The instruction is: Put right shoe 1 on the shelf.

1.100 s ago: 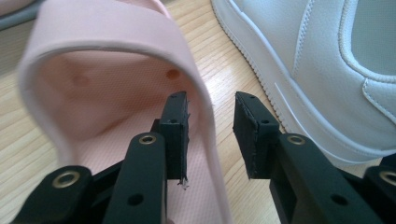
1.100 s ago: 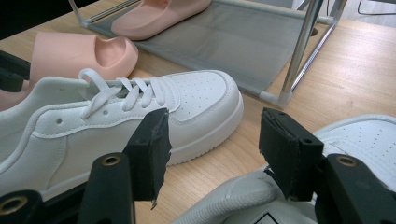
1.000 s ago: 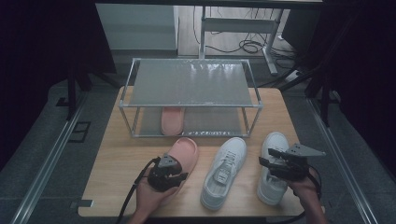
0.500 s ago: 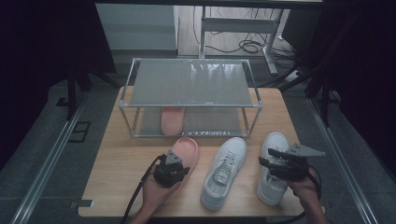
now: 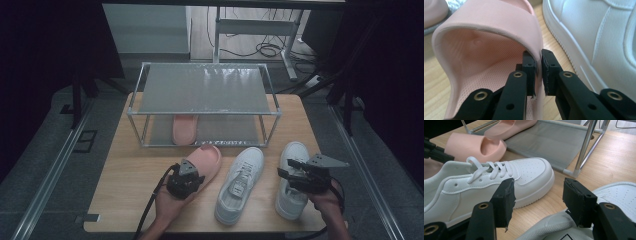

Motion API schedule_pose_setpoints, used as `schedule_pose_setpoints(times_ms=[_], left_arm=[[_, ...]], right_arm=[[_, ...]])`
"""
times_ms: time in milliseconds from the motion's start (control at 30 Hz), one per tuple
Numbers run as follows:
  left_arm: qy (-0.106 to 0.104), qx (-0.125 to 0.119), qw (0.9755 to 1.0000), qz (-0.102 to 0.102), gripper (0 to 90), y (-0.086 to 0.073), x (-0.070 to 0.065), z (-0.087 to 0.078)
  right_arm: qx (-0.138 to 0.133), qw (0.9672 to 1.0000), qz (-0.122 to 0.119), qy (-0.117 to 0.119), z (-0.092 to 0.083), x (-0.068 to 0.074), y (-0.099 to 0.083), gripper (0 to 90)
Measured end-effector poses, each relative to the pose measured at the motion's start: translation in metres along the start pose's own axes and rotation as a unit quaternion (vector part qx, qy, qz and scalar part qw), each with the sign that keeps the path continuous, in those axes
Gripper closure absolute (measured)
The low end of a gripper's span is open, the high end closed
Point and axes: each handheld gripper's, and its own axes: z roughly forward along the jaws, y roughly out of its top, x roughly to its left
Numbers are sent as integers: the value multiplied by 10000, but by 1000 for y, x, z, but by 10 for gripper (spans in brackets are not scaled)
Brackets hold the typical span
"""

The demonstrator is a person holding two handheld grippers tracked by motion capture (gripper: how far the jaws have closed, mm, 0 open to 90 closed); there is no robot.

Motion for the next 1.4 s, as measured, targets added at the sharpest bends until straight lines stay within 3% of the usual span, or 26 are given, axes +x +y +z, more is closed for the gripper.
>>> schedule_pose_setpoints(times_ms=[233,500,900,1400], left_arm=[[42,-110,9999,47,827,20,1,6],[181,-153,9997,43,824,49,5,25],[345,-85,9992,-173,813,83,18,61],[694,-138,9971,-285,807,99,27,91]], right_arm=[[1,10000,2,4,0,0,0,439],[-20,10000,16,7,0,-1,0,439],[-9,10000,36,-2,0,-3,-1,439],[-80,9999,60,-44,-7,-6,0,439]])
